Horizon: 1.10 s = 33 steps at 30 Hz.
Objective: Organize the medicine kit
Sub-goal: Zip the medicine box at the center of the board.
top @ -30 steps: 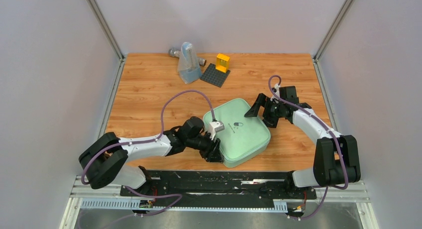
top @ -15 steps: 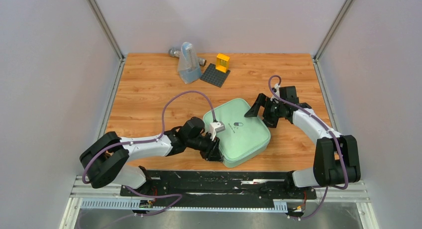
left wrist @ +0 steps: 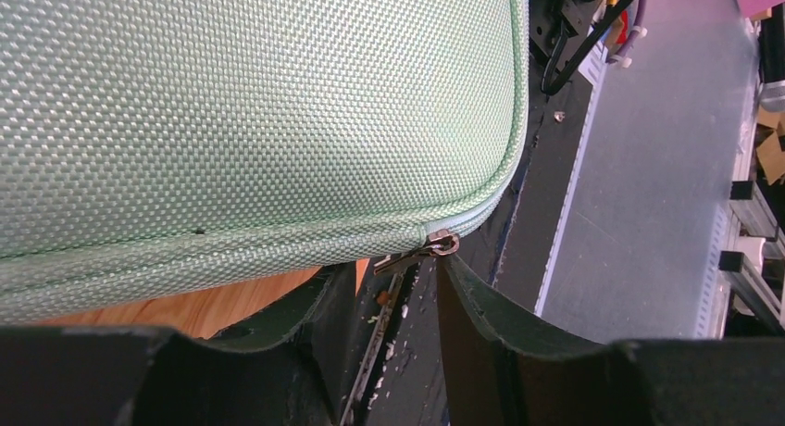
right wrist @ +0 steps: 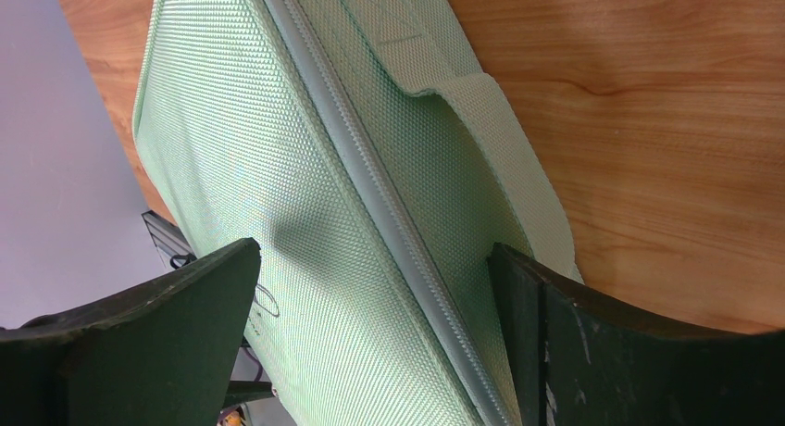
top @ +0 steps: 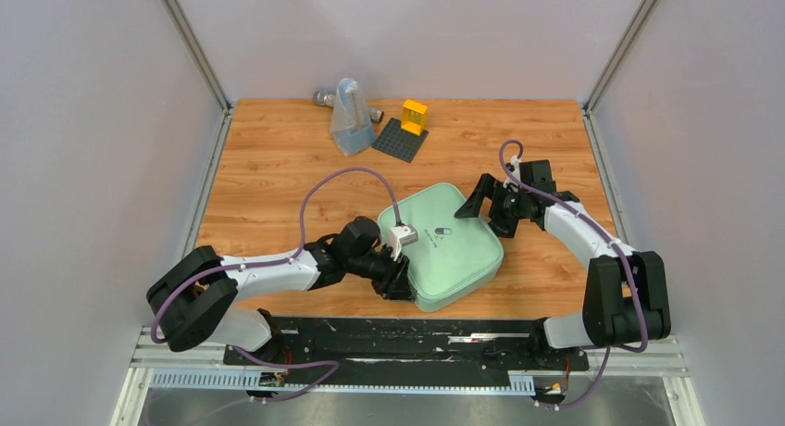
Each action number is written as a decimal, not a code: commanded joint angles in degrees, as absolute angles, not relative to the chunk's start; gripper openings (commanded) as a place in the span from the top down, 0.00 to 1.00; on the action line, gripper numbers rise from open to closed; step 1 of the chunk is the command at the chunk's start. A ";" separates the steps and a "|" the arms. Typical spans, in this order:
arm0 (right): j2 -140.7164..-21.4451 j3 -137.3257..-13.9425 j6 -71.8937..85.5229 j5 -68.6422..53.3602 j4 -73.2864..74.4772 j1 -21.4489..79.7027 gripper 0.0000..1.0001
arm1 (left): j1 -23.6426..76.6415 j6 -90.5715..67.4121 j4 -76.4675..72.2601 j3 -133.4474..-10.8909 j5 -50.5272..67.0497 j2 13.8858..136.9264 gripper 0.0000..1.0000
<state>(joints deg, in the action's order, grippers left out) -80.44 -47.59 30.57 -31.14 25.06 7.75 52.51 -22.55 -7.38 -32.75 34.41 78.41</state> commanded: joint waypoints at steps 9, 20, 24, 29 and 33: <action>-79.99 -47.13 31.55 -33.93 26.28 8.19 0.03 | 52.73 -21.33 -7.76 -35.18 35.34 76.89 0.66; -79.90 -46.93 31.55 -33.74 26.32 8.17 0.03 | 52.73 -21.08 -6.79 -35.26 35.35 76.04 0.78; -79.89 -46.92 31.55 -33.78 26.35 8.19 0.03 | 52.69 -21.18 -6.61 -35.20 35.06 75.87 0.82; -79.85 -46.93 31.55 -33.77 26.37 8.18 0.03 | 52.73 -21.53 -6.62 -35.14 34.77 75.89 0.86; -79.82 -46.85 31.55 -33.79 26.29 8.22 0.03 | 52.76 -22.33 -7.51 -34.84 34.21 76.17 0.83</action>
